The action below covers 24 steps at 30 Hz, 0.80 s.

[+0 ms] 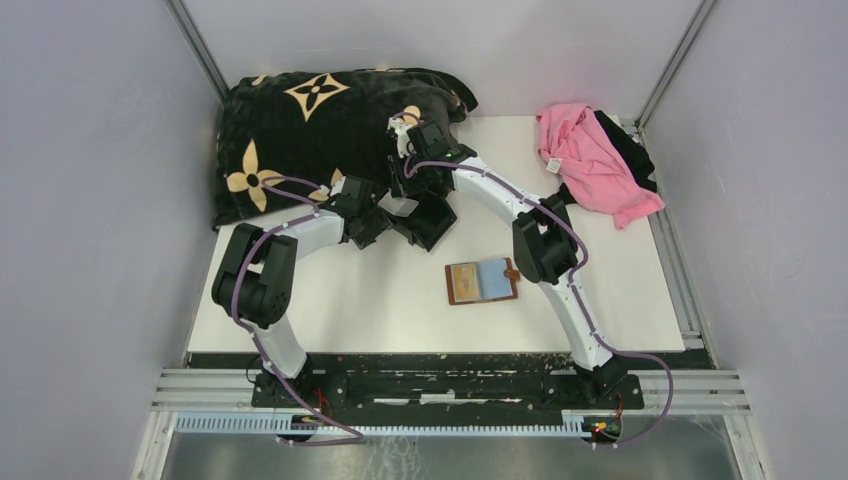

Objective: Put the credit cards into the card holder
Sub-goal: Pick up the credit card from the storage box.

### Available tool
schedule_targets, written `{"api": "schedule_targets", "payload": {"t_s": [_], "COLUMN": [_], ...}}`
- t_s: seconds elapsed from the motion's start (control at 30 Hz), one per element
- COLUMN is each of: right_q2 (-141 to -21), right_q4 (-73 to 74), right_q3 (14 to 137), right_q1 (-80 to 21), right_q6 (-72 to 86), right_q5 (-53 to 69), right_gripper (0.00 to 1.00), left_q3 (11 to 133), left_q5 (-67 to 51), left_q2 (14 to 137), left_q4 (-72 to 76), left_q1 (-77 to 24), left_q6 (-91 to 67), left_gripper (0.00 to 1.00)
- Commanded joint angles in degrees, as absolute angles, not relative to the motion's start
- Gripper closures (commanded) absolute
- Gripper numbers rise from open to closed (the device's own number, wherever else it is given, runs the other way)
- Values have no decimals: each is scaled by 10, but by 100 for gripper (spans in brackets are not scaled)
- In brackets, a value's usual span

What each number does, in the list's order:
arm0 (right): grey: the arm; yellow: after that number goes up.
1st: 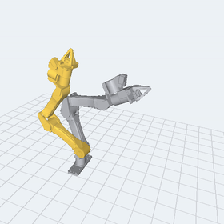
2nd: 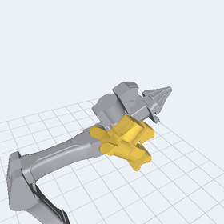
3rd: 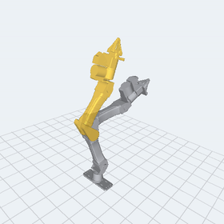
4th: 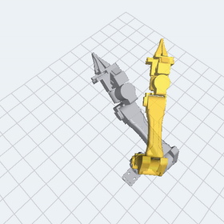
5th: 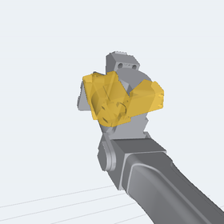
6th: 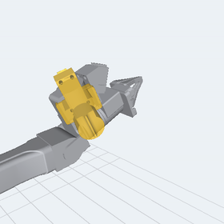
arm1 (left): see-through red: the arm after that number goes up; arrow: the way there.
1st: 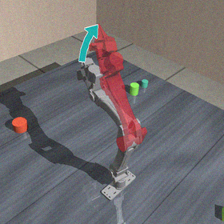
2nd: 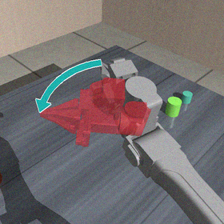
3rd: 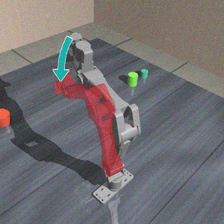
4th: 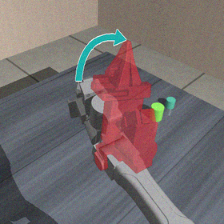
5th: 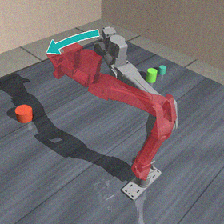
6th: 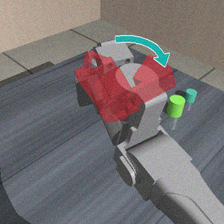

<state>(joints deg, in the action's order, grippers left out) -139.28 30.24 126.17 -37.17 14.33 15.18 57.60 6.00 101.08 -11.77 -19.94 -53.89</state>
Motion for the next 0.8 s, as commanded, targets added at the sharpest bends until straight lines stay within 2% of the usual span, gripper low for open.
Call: {"api": "schedule_targets", "payload": {"t_s": [0.0,0.43,0.77], "right_q2": [-1350,-1330,-1308], "right_q4": [311,310,308], "right_q3": [1257,1250,1233], "right_q1": [-386,-385,-385], "right_q6": [156,157,156], "right_q5": [169,167,151], "right_gripper": [65,67,73], "left_q3": [590,589,581], "left_q5": [49,43,43], "left_q2": [1030,1031,1024], "left_q4": [-87,-84,-82], "left_q1": [-199,-198,-197], "left_q6": [-519,-519,-517], "left_gripper": [40,42,43]}}
